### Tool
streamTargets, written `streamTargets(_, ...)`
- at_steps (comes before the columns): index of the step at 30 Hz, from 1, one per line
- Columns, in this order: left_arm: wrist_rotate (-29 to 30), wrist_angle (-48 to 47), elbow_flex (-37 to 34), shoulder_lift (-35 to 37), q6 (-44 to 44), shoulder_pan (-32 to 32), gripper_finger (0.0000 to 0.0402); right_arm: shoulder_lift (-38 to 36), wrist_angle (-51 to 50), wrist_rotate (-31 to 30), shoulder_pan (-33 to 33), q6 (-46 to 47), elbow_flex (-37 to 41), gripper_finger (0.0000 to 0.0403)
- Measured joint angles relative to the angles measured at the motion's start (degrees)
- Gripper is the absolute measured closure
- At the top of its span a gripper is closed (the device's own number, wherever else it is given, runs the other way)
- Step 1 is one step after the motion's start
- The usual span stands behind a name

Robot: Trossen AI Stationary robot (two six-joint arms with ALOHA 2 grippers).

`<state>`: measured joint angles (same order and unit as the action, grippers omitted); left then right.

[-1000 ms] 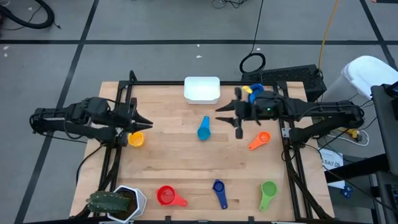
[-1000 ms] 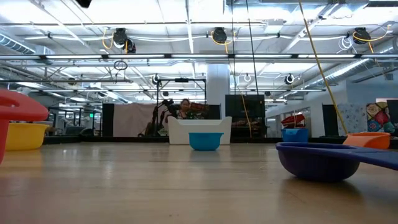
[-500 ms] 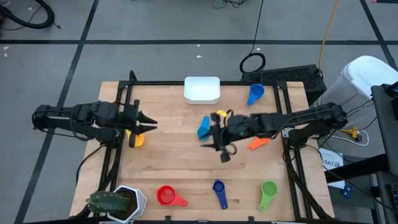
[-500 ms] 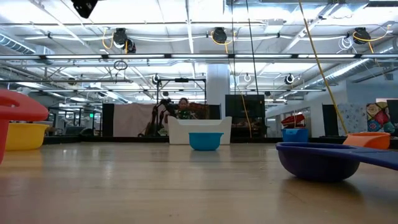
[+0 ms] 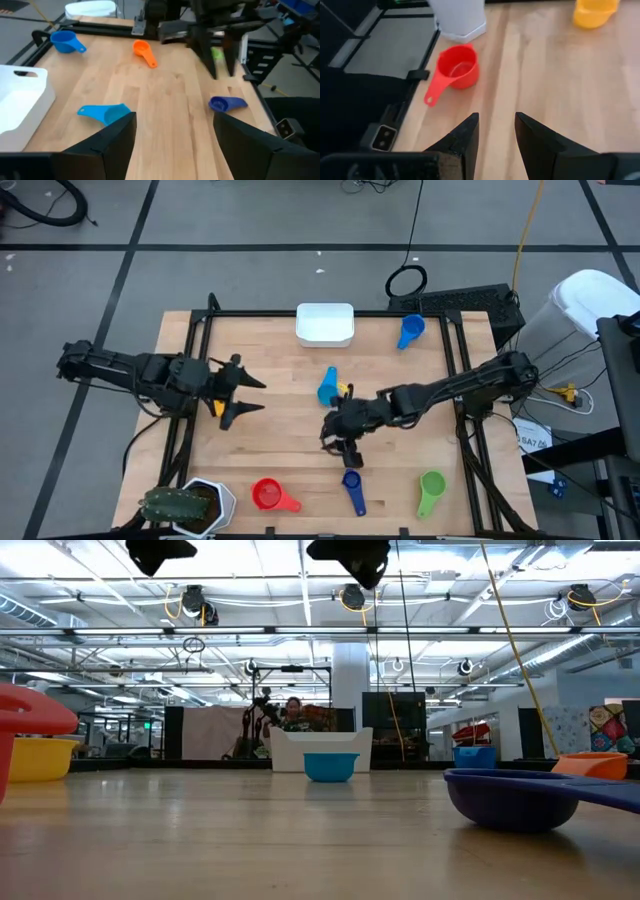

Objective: Nest measuring cups in basket
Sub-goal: Move the blue measuring cup to the center of the table

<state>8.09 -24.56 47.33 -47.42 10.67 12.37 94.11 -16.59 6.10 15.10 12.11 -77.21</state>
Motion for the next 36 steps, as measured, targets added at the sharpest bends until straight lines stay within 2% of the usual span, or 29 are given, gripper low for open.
streamTargets(4,0.36,0.45,0.00,-1.79,0.42,1.58,0.0131,1.33,2.64,-0.88,3.17,0.27,0.00,0.0282)
streamTargets(10,0.38,1.41,0.99,-2.08,1.53,7.47,0.0131,1.51,7.63,-9.41,8.73,-6.31,-1.01,0.0282)
streamTargets(15,1.74,-4.24,4.17,-1.97,5.83,12.33,0.0131,3.33,9.02,-15.10,12.02,-8.57,-6.29,0.0282)
streamTargets(21,2.57,-9.11,4.52,-2.53,13.90,18.92,0.0134,12.34,9.11,-17.15,14.23,-6.35,-14.70,0.0282)
streamTargets(29,2.80,-10.90,4.52,-6.20,18.61,29.29,0.0194,24.51,8.23,-16.59,14.92,-0.64,-25.11,0.0282)
streamTargets(36,4.48,-11.15,4.52,-7.83,16.71,31.66,0.0246,29.79,8.41,-14.87,13.33,0.76,-27.42,0.0282)
